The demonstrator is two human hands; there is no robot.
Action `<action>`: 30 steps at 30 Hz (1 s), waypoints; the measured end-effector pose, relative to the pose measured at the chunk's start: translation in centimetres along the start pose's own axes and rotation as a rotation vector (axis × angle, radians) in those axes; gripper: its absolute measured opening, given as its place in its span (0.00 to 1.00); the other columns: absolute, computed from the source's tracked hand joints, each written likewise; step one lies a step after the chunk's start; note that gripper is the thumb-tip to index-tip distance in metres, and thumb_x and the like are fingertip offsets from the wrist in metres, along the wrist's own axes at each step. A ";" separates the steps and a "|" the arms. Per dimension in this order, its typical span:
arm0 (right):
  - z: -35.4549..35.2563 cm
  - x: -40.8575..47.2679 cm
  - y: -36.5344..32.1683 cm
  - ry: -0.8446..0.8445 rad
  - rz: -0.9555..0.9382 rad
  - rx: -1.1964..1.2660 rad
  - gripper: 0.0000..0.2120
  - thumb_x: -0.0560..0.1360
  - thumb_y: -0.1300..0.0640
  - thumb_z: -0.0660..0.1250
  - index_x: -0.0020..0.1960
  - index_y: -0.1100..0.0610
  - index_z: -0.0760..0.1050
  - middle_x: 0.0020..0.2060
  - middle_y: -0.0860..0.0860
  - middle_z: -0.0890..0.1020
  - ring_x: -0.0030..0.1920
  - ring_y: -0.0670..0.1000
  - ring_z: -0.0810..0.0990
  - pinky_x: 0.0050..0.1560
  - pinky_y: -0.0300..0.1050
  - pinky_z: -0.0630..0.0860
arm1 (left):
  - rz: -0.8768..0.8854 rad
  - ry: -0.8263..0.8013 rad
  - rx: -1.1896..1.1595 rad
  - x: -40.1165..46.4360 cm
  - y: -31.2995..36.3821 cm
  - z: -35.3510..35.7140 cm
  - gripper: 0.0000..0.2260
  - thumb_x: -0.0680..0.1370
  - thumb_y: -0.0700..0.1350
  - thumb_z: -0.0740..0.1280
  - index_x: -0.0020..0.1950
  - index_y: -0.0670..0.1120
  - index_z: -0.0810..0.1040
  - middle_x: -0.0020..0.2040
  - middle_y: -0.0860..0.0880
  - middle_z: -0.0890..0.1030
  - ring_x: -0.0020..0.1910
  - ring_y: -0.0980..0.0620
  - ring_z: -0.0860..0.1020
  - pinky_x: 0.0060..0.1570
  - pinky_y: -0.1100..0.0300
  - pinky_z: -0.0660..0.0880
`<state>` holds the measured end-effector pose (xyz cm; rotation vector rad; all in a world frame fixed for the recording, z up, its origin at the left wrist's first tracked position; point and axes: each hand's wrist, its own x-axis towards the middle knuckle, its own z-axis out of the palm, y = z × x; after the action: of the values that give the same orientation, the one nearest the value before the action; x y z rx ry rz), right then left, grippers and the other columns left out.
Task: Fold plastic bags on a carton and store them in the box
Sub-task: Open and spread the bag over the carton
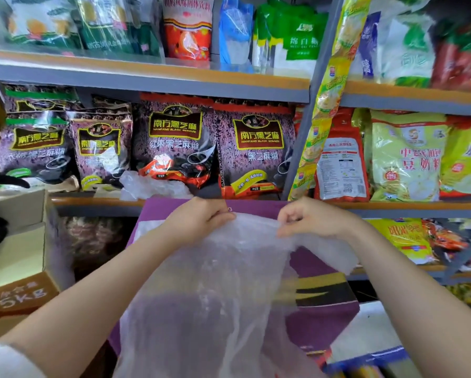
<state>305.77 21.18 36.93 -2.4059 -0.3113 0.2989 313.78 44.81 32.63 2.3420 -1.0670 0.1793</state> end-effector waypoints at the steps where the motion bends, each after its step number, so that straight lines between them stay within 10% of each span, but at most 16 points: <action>1: -0.3 0.0 0.9 -0.034 0.037 -0.003 0.12 0.73 0.62 0.70 0.33 0.52 0.74 0.22 0.41 0.73 0.26 0.38 0.68 0.32 0.33 0.63 | -0.011 -0.018 0.033 0.2 -0.8 -0.1 0.21 0.73 0.59 0.56 0.40 0.42 0.75 0.32 0.50 0.74 0.34 0.49 0.72 0.36 0.51 0.69; 8: -1.4 3.7 3.8 0.251 0.304 -0.584 0.20 0.79 0.48 0.57 0.31 0.55 0.65 0.29 0.50 0.68 0.35 0.52 0.70 0.36 0.47 0.62 | -0.016 -0.063 0.234 2.9 -4.0 0.6 0.12 0.79 0.53 0.58 0.42 0.46 0.65 0.43 0.42 0.79 0.45 0.41 0.76 0.35 0.54 0.63; 13: -1.3 5.9 2.9 0.619 0.485 -0.741 0.15 0.78 0.49 0.61 0.61 0.55 0.72 0.59 0.56 0.76 0.61 0.58 0.72 0.59 0.50 0.66 | -0.125 -0.048 0.433 6.1 -4.9 1.1 0.14 0.80 0.52 0.56 0.53 0.42 0.71 0.50 0.40 0.79 0.50 0.40 0.77 0.36 0.56 0.64; 19: -1.0 0.9 -3.1 0.129 0.058 0.098 0.13 0.76 0.47 0.62 0.58 0.49 0.75 0.55 0.44 0.78 0.56 0.39 0.75 0.55 0.28 0.68 | -0.057 -0.029 0.413 8.6 -6.9 2.2 0.17 0.77 0.48 0.63 0.62 0.41 0.70 0.58 0.40 0.75 0.57 0.40 0.72 0.50 0.50 0.69; 22: -1.0 -1.6 -4.3 -0.141 0.148 -0.057 0.24 0.66 0.37 0.69 0.60 0.41 0.71 0.59 0.38 0.76 0.61 0.37 0.73 0.62 0.32 0.68 | 0.052 -0.059 0.323 7.6 -7.5 1.7 0.21 0.75 0.53 0.63 0.64 0.43 0.72 0.59 0.42 0.74 0.58 0.41 0.71 0.56 0.51 0.69; 26: 0.8 -0.9 -3.7 0.068 0.168 -0.624 0.16 0.71 0.50 0.68 0.57 0.51 0.71 0.53 0.47 0.79 0.55 0.50 0.76 0.51 0.48 0.74 | 0.141 -0.002 -0.139 2.6 -2.1 -1.3 0.19 0.73 0.56 0.60 0.51 0.42 0.79 0.44 0.49 0.81 0.42 0.62 0.75 0.41 0.73 0.67; 30: 2.9 0.6 -1.2 0.288 0.111 -0.448 0.04 0.72 0.57 0.62 0.46 0.50 0.71 0.44 0.53 0.80 0.47 0.56 0.78 0.41 0.49 0.71 | 0.132 -0.072 -0.103 -4.5 2.9 -2.3 0.24 0.67 0.66 0.59 0.51 0.49 0.76 0.43 0.57 0.78 0.41 0.62 0.74 0.42 0.72 0.69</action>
<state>305.31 24.00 35.45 -2.8666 -0.1198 -0.0823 308.88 47.49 34.30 2.2027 -1.2372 0.0878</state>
